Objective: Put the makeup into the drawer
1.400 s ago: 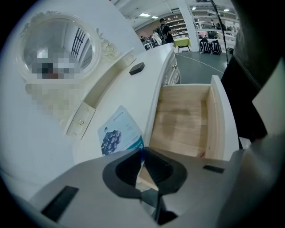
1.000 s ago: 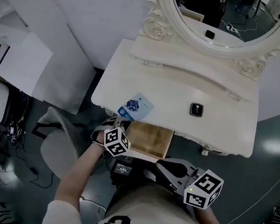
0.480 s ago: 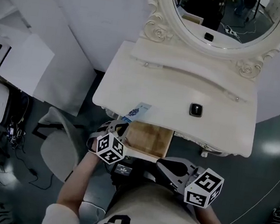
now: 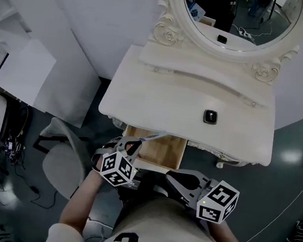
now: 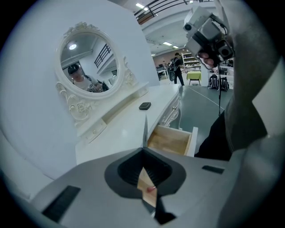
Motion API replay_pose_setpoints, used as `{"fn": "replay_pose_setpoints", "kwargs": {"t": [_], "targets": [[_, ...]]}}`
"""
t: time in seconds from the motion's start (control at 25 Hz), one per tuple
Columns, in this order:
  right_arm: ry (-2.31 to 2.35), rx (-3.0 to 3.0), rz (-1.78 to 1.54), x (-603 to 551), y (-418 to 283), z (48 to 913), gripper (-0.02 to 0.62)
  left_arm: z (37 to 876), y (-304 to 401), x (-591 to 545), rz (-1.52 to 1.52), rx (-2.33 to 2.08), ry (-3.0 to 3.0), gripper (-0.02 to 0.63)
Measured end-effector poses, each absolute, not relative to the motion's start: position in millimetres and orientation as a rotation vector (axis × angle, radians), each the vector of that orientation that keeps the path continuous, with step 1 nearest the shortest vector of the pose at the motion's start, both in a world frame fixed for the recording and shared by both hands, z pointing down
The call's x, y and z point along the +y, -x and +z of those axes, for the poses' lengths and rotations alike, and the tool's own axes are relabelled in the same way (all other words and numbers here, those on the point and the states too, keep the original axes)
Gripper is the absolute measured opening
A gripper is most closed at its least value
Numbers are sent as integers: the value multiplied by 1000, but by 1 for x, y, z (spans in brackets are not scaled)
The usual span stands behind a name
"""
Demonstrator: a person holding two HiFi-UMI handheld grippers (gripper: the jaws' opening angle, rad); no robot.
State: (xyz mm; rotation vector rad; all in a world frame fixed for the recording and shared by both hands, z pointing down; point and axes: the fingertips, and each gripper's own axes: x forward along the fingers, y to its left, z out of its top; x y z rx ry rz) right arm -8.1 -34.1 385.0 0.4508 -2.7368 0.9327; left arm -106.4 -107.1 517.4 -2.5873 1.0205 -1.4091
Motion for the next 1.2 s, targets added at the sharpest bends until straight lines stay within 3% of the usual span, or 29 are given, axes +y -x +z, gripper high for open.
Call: {"fn": "replay_pose_setpoints", "kwargs": {"t": [1.2], "targets": [[-644, -2661, 1021, -34, -26, 399, 29, 597, 63, -136, -1557, 797, 2431, 55]]}}
